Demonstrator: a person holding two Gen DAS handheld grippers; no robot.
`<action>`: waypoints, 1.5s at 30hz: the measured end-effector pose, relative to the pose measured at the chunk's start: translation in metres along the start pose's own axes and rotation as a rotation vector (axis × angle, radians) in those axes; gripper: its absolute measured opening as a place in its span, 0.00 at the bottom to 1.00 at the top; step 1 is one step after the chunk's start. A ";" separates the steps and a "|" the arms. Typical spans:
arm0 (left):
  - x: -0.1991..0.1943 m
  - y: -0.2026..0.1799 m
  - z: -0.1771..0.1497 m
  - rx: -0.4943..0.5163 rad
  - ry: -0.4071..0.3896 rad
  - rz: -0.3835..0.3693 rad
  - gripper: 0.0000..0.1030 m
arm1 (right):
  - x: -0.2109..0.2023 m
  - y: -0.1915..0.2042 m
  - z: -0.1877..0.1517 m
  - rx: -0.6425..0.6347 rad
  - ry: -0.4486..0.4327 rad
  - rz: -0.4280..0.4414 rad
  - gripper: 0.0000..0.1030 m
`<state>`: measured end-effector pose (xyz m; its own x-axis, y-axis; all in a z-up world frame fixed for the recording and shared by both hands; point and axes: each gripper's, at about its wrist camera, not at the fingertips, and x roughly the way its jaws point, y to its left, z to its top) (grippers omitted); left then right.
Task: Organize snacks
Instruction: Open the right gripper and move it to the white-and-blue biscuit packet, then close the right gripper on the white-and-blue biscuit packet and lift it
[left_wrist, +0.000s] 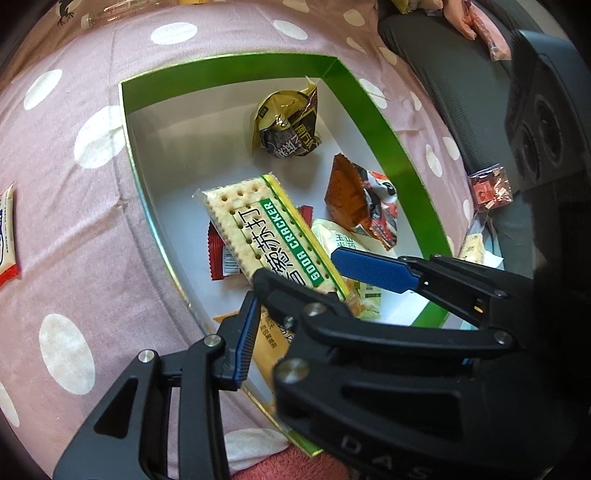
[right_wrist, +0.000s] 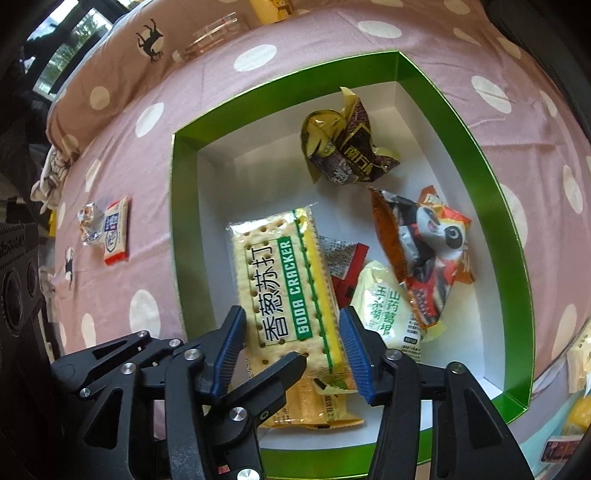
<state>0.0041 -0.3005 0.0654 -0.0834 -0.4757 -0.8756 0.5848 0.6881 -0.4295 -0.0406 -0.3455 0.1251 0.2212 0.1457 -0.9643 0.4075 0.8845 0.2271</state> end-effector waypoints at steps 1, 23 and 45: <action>-0.003 0.001 -0.001 -0.001 -0.005 -0.004 0.36 | -0.002 0.003 -0.001 -0.011 0.000 0.000 0.57; -0.109 0.208 -0.048 -0.391 -0.076 0.223 0.64 | 0.060 0.209 0.033 -0.338 0.182 0.060 0.58; -0.074 0.271 -0.004 -0.427 -0.033 0.176 0.63 | 0.143 0.248 0.096 -0.293 0.299 0.032 0.58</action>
<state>0.1659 -0.0771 0.0127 0.0169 -0.3436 -0.9390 0.2027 0.9208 -0.3333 0.1774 -0.1483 0.0565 -0.0548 0.2593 -0.9642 0.1255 0.9598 0.2510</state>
